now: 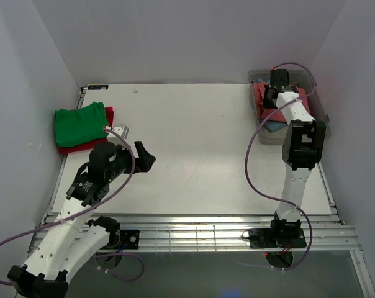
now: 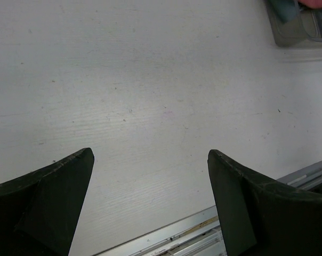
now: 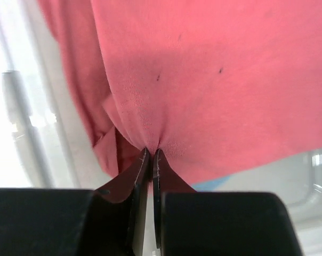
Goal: Fold and stack the t-shirts
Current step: Grab the tshirt from the pile, then move the tshirt to the center of the board
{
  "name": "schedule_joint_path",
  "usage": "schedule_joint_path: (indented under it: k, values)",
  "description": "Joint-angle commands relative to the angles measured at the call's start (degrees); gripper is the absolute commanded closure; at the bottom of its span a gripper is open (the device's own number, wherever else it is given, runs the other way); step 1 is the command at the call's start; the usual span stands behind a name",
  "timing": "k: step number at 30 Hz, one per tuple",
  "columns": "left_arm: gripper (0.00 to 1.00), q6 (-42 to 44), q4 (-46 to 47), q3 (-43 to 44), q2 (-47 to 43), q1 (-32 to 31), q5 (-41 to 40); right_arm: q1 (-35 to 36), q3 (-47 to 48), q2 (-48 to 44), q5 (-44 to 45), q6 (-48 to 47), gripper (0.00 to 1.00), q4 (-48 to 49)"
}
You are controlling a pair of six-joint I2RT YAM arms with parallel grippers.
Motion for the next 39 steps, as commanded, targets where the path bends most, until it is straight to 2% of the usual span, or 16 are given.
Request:
schedule_joint_path:
  k: [1, 8, 11, 12, 15, 18, 21, 25, 26, 30, 31, 33, 34, 36, 38, 39]
  values:
    - [0.02, -0.23, 3.83, 0.16, 0.14, 0.02, 1.83, 1.52, 5.32, -12.11, -0.91, -0.49, 0.92, -0.85]
    - [0.02, -1.72, 7.79, -0.90, 2.51, 0.02, 5.26, 11.01, 14.11, -23.38, -3.89, -1.02, 0.92, -5.77]
    - [0.02, -2.60, 9.37, -1.07, 2.69, 0.02, 5.88, 16.20, 21.48, -23.03, -12.83, 1.97, 0.92, -9.20]
    - [0.02, -2.60, 9.55, -0.99, 2.69, 0.02, 5.97, 17.17, 23.33, -22.42, -20.78, 3.28, 0.92, -9.21]
    - [0.02, -2.77, 9.64, 0.24, 3.39, 0.02, 6.05, 19.90, 27.30, -23.98, -30.94, 8.73, 0.92, -4.13]
    - [0.02, -3.30, 9.29, 1.30, 3.30, 0.02, 6.14, 20.43, 24.59, -29.59, -32.03, 13.48, 0.92, 5.10]
    - [0.02, -4.70, 8.85, 1.21, 1.73, 0.02, 5.70, 20.43, 18.97, -34.78, -25.47, 12.96, 0.92, 5.92]
    - [0.02, -6.64, 7.97, 0.07, -0.82, 0.02, 5.44, 20.43, -0.33, -42.87, -20.43, 13.40, 0.92, 3.88]
    - [0.02, -7.34, 7.79, -0.28, -1.87, 0.02, 5.35, 20.52, -13.00, -44.81, -20.08, 13.92, 0.92, 4.67]
    - [0.02, -8.48, 5.00, -0.55, -2.85, 0.02, 5.27, 21.74, -43.48, -56.57, -15.35, 17.17, 0.92, 8.19]
    - [0.02, -8.57, 4.11, -0.29, -3.02, 0.02, 5.00, 22.36, -48.50, -58.26, -13.93, 19.01, 0.88, 7.67]
    - [0.02, -9.10, 1.39, 0.68, -3.72, 0.02, 3.08, 24.19, -60.60, -62.12, -9.47, 21.21, 0.67, 6.71]
    - [0.02, -9.19, 1.03, 0.86, -4.08, 0.02, 2.54, 24.90, -63.11, -63.10, -8.22, 22.70, 0.53, 5.74]
    - [0.04, -9.45, 1.20, 1.38, -4.52, 0.02, 1.84, 27.18, -65.94, -65.21, -4.72, 22.63, 0.45, 3.72]
    - [0.07, -9.46, 2.51, 1.56, -3.12, 0.02, 2.71, 28.42, -64.38, -66.18, -2.42, 20.35, 0.33, 3.18]
    - [0.09, -9.54, 4.69, 1.48, -2.07, 0.02, 3.41, 28.77, -61.23, -66.18, -1.36, 19.30, 0.32, 3.18]
